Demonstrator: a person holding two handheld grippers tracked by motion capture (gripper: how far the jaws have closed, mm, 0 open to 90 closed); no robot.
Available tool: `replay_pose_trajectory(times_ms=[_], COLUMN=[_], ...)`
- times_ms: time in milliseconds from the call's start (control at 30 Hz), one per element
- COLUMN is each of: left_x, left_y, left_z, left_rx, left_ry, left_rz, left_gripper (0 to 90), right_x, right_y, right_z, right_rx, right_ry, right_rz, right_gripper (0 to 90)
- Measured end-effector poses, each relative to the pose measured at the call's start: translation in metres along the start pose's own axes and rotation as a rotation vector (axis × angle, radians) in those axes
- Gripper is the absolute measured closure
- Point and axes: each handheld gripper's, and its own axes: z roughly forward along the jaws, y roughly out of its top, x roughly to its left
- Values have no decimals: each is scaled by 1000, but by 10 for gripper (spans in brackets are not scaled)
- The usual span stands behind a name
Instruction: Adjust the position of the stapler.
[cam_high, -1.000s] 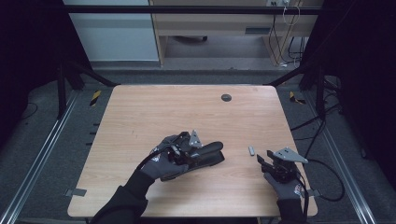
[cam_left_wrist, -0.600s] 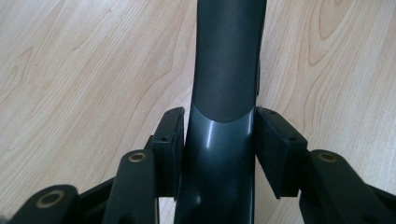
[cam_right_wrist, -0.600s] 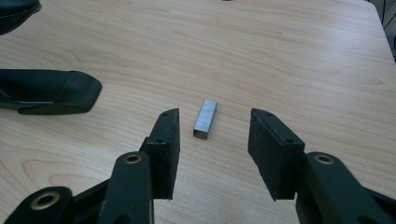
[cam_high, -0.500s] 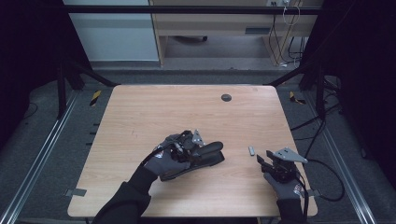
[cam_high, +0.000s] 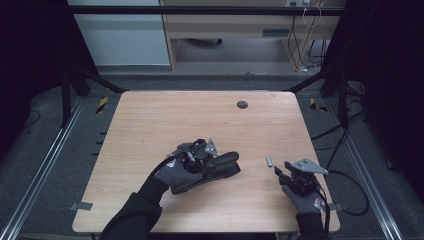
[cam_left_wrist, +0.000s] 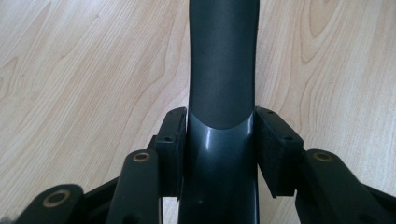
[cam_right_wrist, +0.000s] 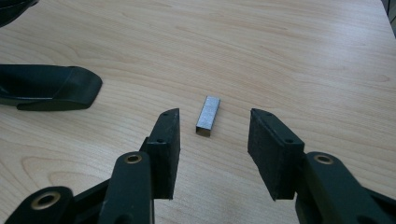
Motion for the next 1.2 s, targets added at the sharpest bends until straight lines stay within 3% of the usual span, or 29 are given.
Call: replay_pose_trajectory(times_ms=[233, 467, 667, 1000, 1133, 1200], left_x=[1, -4, -7, -13, -13, -13], left_y=[0, 1, 1, 5, 5, 4], left_z=[0, -1, -2, -3, -3, -2], left_rx=[-3, -17, -24, 5, 5, -2], left_ry=[-13, -34, -55, -99, -102, -94], left_rz=[18, 82, 112, 184, 177, 149], left_gripper=[566, 568, 569, 571, 567, 565], right_x=[1, 0, 1, 1, 1, 1], right_y=[0, 0, 0, 0, 0, 0], right_z=[1, 1, 1, 2, 2, 2], right_rx=[2, -4, -2, -4, -4, -6], right_ry=[6, 5, 8, 12, 12, 12], right_rz=[5, -1, 0, -1, 0, -6], right_gripper=[544, 547, 550, 553, 552, 551])
